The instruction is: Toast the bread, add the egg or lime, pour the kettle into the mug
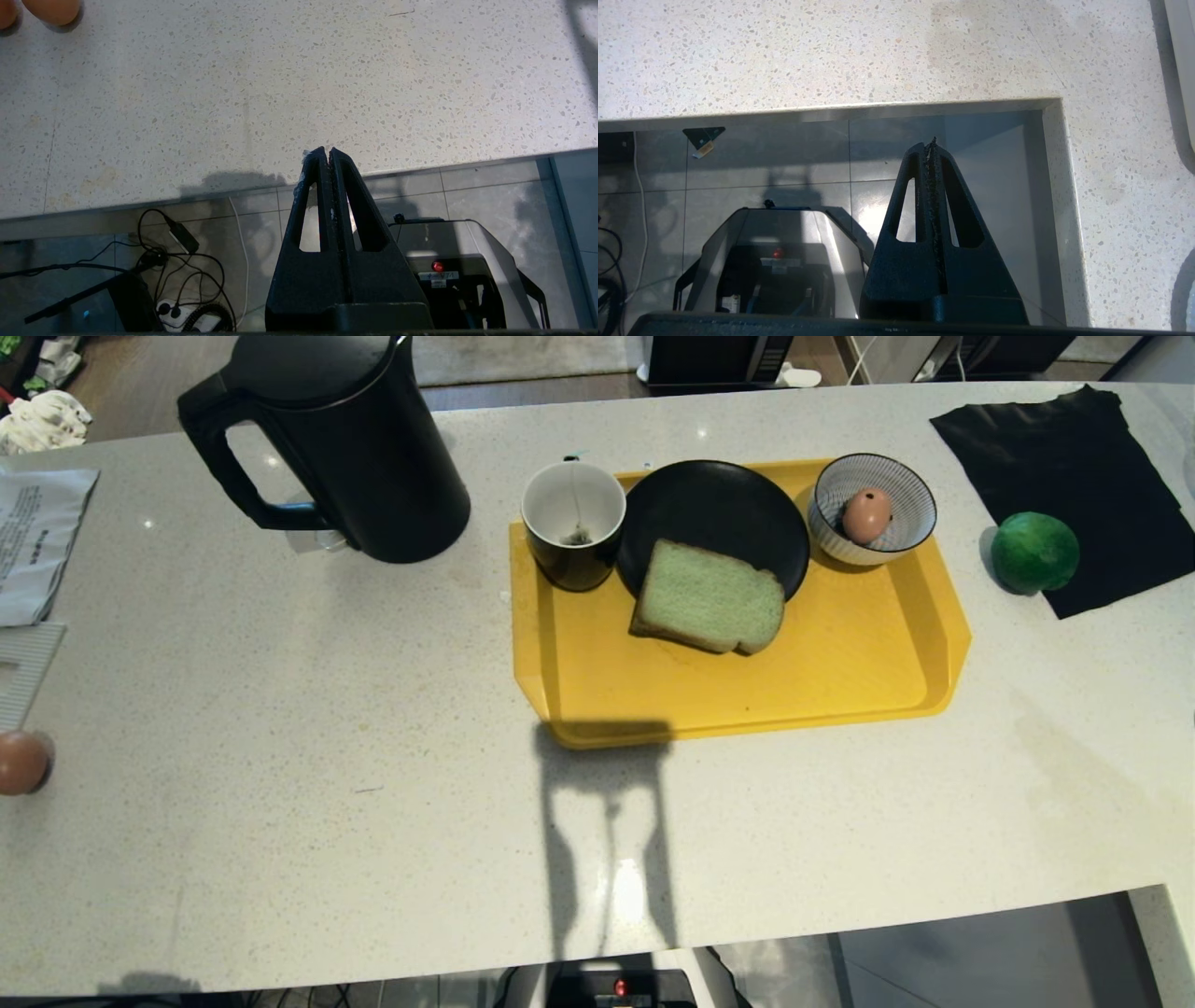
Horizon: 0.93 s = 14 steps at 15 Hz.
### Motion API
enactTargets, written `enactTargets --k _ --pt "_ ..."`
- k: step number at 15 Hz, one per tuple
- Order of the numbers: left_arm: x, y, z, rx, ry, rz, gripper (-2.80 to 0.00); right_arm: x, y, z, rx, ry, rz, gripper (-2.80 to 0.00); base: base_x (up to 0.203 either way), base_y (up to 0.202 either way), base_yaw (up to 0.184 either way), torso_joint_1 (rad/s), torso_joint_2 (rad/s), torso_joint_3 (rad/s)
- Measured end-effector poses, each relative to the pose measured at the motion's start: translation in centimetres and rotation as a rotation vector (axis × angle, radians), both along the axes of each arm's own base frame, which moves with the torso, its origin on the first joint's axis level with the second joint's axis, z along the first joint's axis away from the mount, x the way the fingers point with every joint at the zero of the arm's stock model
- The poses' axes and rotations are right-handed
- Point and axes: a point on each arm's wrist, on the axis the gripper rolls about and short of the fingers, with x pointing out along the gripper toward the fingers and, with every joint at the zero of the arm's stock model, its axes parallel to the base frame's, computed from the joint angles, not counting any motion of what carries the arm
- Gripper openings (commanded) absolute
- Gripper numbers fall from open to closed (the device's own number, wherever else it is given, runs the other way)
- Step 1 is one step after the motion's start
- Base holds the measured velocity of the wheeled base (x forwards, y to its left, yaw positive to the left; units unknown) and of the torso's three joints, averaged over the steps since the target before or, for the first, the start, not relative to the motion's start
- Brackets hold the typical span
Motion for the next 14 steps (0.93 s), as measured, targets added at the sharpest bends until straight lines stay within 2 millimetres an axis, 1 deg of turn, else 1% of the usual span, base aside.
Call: enactTargets --k 6,14 --pt "0.0 0.0 -0.02 -0.006 0.002 0.001 -2.8 0.0 0.0 0.0 -0.001 0.0 0.0 -2.8 0.0 0.0 0.0 0.0 0.0 0.009" --pt "0.0 0.01 -0.01 -0.038 0.001 0.003 -2.8 0.0 0.0 0.0 -0.001 0.0 -0.001 -2.8 0.0 0.0 0.0 0.004 0.0 0.179"
